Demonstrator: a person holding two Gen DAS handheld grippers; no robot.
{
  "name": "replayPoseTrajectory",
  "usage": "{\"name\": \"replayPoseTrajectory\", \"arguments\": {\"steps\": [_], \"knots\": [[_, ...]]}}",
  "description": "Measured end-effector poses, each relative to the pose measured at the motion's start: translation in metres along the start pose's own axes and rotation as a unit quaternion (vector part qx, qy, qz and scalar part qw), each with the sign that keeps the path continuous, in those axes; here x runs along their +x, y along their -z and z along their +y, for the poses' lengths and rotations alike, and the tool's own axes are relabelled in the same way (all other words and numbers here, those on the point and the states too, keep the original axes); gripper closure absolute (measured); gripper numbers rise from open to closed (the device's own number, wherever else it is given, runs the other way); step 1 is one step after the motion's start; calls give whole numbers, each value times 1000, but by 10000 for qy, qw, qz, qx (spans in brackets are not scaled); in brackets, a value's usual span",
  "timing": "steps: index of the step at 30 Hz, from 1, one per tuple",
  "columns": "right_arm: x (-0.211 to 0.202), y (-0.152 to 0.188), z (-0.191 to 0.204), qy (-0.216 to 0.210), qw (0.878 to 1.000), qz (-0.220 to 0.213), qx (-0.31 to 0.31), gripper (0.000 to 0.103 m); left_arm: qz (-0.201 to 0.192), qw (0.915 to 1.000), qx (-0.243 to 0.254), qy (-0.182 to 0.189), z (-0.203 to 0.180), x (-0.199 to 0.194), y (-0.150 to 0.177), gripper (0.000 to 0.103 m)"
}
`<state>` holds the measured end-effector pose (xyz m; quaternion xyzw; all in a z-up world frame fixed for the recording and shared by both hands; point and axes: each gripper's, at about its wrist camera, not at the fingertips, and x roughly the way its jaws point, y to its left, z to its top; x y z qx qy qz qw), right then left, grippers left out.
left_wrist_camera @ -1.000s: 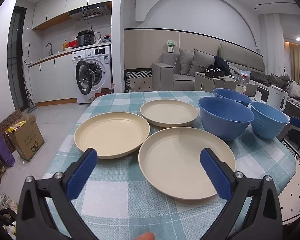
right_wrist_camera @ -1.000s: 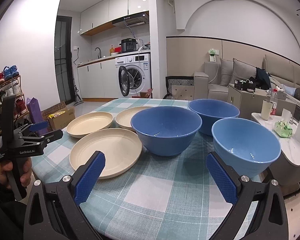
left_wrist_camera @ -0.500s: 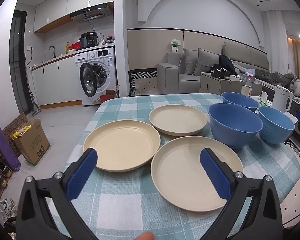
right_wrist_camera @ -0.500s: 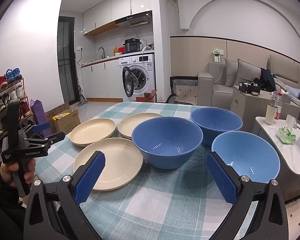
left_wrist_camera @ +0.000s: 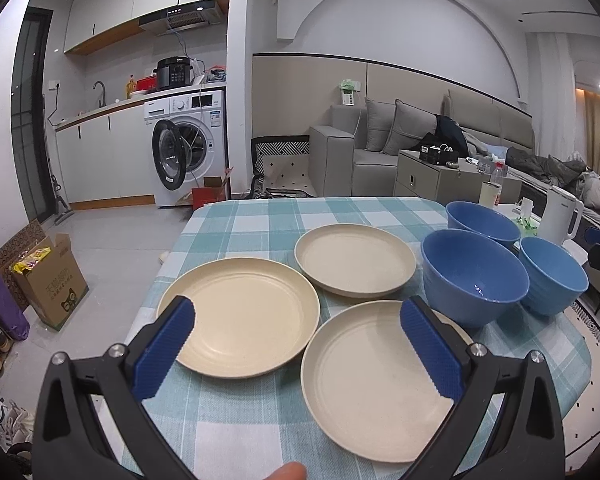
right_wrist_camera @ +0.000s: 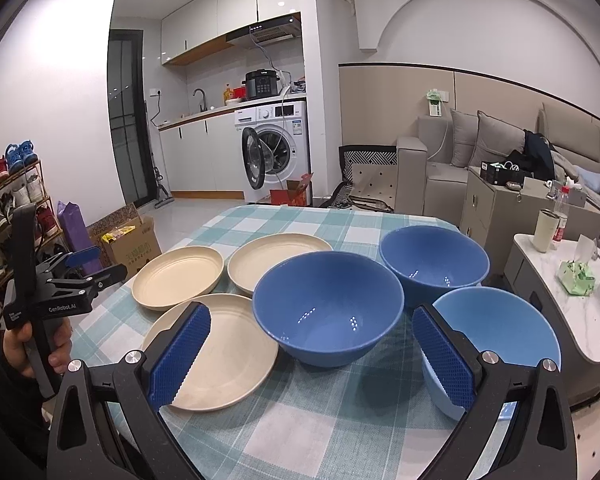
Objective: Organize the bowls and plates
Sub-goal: 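Move both grippers forward to the rim of the large cream plate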
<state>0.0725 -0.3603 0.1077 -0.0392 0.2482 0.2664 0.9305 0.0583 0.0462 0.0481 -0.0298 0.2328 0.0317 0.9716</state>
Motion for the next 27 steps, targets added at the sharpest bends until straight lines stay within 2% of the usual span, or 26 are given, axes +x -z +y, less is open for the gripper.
{"name": "replayPoseTrajectory", "arguments": {"steps": [8, 15, 20, 25, 27], "knots": [[9, -32, -9, 28, 9999, -157, -42, 0, -89, 9998, 99, -173, 1, 13, -22, 0], [17, -67, -16, 51, 9995, -249, -167, 0, -131, 9998, 68, -129, 1, 26, -42, 0], [32, -88, -20, -12, 9996, -134, -228, 0, -56, 9999, -82, -17, 4, 38, -56, 0], [54, -103, -20, -67, 9994, 79, -316, 0, 180, 9995, -186, 191, 6, 59, -68, 0], [63, -109, -20, -90, 9993, 136, -325, 0, 226, 9995, -164, 149, 5, 67, -71, 0]]}}
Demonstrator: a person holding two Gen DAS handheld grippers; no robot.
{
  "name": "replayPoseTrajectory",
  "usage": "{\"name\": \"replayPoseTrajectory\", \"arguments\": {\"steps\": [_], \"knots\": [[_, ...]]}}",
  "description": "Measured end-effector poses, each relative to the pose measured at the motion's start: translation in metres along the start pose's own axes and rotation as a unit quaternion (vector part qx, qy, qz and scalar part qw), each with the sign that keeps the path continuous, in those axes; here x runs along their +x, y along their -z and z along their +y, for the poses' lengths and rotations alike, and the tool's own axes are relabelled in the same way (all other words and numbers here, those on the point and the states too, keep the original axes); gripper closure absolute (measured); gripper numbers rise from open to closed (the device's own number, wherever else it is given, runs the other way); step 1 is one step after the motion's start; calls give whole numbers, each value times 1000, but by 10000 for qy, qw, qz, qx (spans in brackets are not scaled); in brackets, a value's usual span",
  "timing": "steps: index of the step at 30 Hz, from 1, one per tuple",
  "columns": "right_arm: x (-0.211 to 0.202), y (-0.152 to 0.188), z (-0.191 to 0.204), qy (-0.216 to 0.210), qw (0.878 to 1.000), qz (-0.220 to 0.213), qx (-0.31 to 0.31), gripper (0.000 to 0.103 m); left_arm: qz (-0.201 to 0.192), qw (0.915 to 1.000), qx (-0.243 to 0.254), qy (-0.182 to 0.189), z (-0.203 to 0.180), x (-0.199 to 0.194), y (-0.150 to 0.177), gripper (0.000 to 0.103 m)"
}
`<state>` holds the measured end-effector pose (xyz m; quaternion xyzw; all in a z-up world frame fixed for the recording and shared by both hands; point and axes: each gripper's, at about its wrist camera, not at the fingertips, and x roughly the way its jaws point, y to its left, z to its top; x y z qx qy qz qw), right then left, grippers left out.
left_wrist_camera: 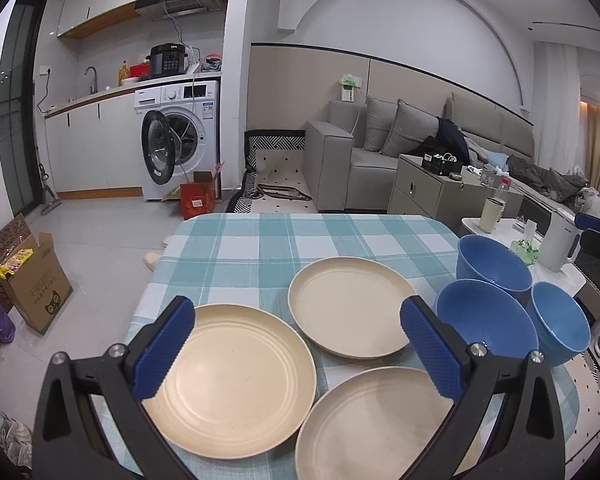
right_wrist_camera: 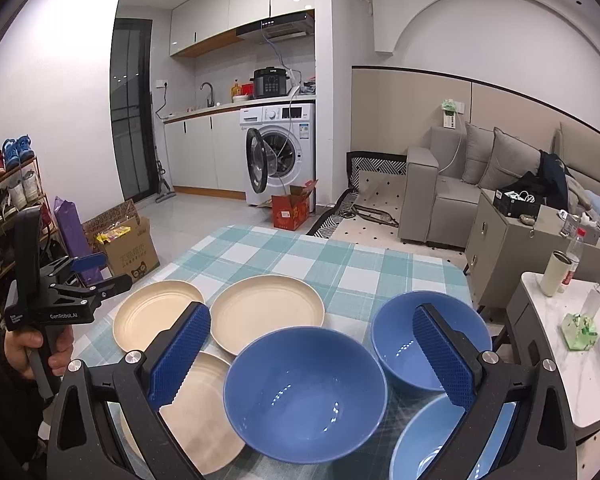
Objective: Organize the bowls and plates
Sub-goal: 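Move both grippers forward to the rim of the large cream plate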
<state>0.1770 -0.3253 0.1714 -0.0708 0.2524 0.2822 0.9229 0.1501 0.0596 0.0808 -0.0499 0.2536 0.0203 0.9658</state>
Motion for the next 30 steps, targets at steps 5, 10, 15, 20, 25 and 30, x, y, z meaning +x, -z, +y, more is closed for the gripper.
{"name": "replayPoseTrajectory", "arguments": {"steps": [5, 10, 15, 20, 25, 30], "knots": [[19, -13, -8, -98, 9999, 104, -6, 0, 87, 9999, 55, -54, -3, 17, -6, 0], [36, -23, -17, -174, 9996, 211, 41, 0, 186, 9998, 87, -68, -4, 35, -13, 0], [60, -36, -23, -350, 9985, 415, 63, 0, 308, 9994, 129, -54, -8, 55, -20, 0], [86, -41, -24, -596, 9955, 728, 112, 0, 459, 9988, 158, -71, -9, 75, -24, 0], [114, -48, -19, -674, 9929, 979, 46, 0, 563, 9982, 175, -70, -8, 88, -27, 0], [138, -52, -15, -713, 9901, 1205, 12, 0, 699, 9973, 224, -83, -6, 102, -26, 0]]}}
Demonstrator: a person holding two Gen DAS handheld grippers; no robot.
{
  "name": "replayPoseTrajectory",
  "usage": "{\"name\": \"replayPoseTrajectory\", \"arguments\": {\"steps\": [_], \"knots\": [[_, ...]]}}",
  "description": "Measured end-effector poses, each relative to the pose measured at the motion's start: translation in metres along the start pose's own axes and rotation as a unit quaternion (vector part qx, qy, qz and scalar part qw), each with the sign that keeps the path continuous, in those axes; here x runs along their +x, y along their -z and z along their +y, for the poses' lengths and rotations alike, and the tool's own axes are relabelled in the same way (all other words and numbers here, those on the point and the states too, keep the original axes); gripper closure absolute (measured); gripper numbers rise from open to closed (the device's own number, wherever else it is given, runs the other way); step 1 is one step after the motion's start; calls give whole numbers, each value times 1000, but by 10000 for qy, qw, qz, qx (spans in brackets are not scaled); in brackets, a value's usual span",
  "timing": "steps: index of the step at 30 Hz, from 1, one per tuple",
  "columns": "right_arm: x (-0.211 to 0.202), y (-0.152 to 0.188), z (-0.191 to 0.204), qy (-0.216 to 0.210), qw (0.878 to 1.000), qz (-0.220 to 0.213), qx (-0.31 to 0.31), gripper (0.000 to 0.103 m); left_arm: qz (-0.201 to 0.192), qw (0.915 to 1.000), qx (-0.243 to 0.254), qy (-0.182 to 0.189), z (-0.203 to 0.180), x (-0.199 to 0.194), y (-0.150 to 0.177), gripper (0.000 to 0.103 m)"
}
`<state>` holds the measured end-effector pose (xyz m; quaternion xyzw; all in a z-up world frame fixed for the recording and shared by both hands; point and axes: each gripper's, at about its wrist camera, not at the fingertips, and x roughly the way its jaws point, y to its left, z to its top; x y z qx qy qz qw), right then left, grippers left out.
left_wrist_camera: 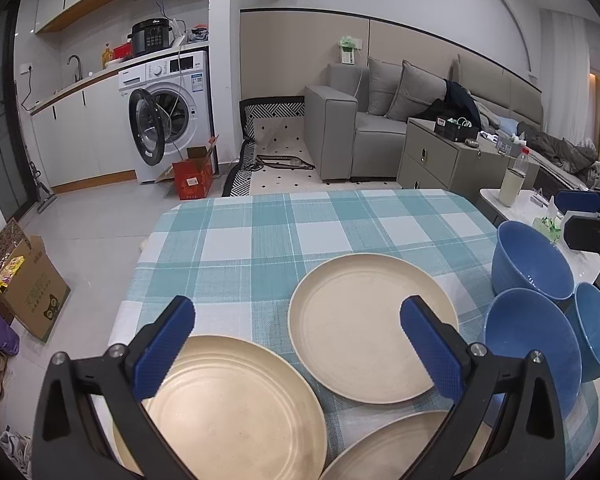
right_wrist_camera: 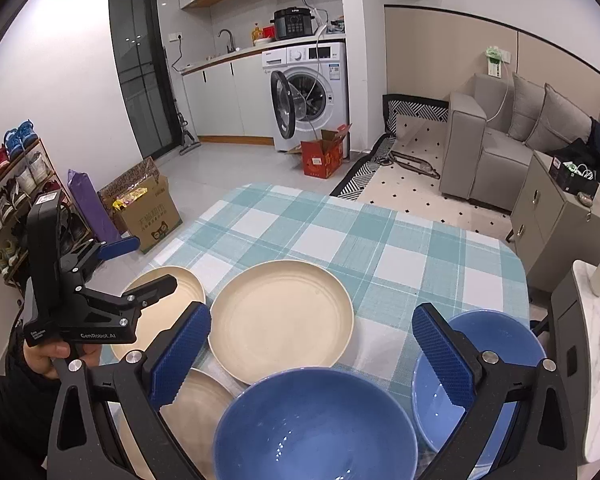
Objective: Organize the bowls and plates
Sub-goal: 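Move both grippers forward to the rim of the large cream plate, then close the right gripper on the cream plate rim while the left gripper grips it too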
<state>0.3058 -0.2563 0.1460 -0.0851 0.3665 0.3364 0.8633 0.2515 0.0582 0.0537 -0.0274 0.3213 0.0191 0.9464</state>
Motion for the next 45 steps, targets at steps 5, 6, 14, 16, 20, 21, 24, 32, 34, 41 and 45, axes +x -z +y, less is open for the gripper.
{"name": "replayPoseTrajectory", "arguments": {"steps": [5, 6, 14, 16, 20, 21, 24, 32, 34, 41, 45], "knots": [[25, -5, -3, -3, 9996, 295, 1, 0, 206, 9998, -3, 15, 3, 15, 1, 0], [30, -6, -3, -11, 9994, 353, 2, 0, 236, 9997, -1, 4, 4, 17, 1, 0], [68, -12, -13, -69, 9966, 811, 108, 0, 442, 9990, 26, 74, 3, 38, -4, 0], [79, -13, -14, -127, 9946, 1023, 142, 0, 516, 9986, 38, 86, 1, 44, -5, 0], [104, -12, -14, -135, 9895, 1420, 214, 0, 650, 9978, 69, 120, -3, 55, -3, 0], [109, -12, -15, -141, 9885, 1488, 245, 0, 690, 9975, 64, 146, -4, 58, -2, 0], [124, -12, -18, -126, 9855, 1663, 321, 0, 775, 9969, 68, 150, -5, 64, -2, 0], [150, -12, -20, -167, 9786, 2021, 361, 0, 963, 9951, 105, 171, -6, 77, -2, 0], [157, -12, -21, -176, 9767, 2112, 335, 1, 1022, 9946, 97, 164, -5, 81, -3, 0], [180, -5, -30, -250, 9669, 2514, 344, 4, 1185, 9927, 148, 171, -6, 93, -1, 0], [194, 1, -35, -251, 9597, 2781, 326, 14, 1303, 9910, 165, 249, -9, 100, 3, 1]]}}
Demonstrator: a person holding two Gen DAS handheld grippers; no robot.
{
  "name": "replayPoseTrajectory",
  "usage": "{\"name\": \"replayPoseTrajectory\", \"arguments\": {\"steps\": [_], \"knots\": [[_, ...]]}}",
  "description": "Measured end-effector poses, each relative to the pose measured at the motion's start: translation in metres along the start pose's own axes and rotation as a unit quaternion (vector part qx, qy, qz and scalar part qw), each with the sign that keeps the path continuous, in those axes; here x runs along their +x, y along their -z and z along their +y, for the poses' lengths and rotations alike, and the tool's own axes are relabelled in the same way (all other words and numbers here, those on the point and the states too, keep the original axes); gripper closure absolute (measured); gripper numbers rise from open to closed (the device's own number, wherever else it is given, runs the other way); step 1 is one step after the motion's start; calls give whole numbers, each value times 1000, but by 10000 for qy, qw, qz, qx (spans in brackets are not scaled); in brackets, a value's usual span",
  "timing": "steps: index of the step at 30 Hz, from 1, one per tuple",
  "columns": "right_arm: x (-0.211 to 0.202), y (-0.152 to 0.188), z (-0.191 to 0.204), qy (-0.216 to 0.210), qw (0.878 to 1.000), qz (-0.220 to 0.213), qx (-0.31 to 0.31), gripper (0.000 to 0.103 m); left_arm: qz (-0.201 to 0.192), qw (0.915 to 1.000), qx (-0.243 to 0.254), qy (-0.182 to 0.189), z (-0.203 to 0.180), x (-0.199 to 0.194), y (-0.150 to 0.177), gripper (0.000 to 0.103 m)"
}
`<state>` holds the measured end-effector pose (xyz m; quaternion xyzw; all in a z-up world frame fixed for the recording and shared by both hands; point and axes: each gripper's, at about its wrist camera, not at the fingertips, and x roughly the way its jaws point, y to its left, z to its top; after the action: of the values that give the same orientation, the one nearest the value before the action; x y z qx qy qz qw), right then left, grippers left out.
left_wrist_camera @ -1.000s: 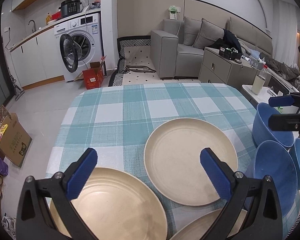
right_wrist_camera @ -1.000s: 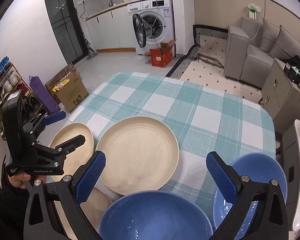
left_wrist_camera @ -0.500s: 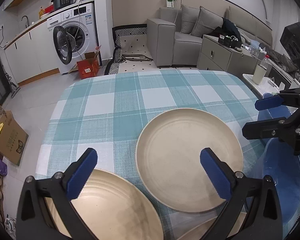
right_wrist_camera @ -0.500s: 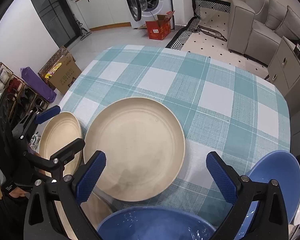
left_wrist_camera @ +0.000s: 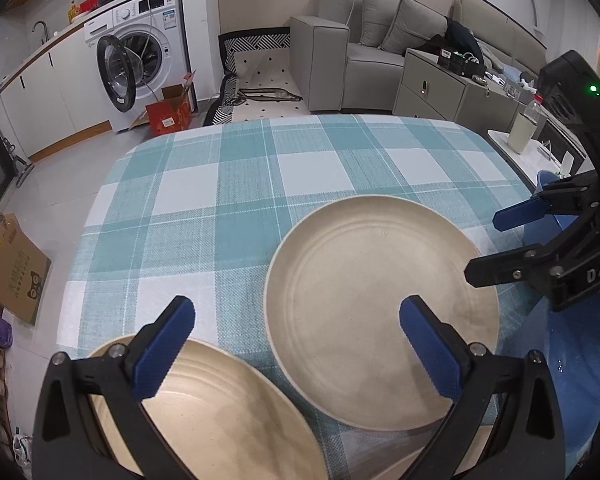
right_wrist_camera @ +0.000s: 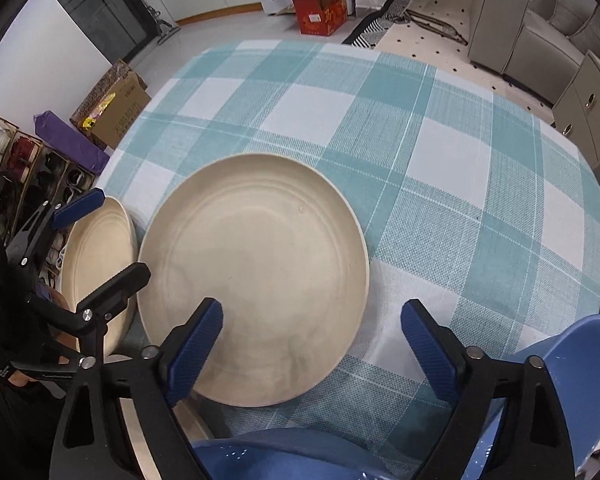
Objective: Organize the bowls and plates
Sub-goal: 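Close the right gripper on the cream plate rim while the left gripper grips it too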
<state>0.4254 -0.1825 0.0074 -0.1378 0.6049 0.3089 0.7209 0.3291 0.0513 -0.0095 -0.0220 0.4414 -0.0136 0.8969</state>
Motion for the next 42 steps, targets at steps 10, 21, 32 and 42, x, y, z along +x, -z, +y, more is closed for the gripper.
{"name": "replayPoseTrajectory", "arguments": {"steps": [10, 21, 32, 42], "knots": [[26, -4, -5, -35, 9993, 357, 68, 28, 247, 9994, 200, 106, -10, 15, 5, 8], [41, -3, -3, -62, 9983, 574, 53, 44, 437, 9983, 297, 264, -14, 22, 11, 34], [44, -1, -8, -11, 9984, 568, 75, 55, 522, 9967, 431, 458, -27, 23, 13, 54], [44, 1, -11, 8, 9983, 571, 64, 55, 546, 9984, 124, 91, 3, 27, 8, 52]]}}
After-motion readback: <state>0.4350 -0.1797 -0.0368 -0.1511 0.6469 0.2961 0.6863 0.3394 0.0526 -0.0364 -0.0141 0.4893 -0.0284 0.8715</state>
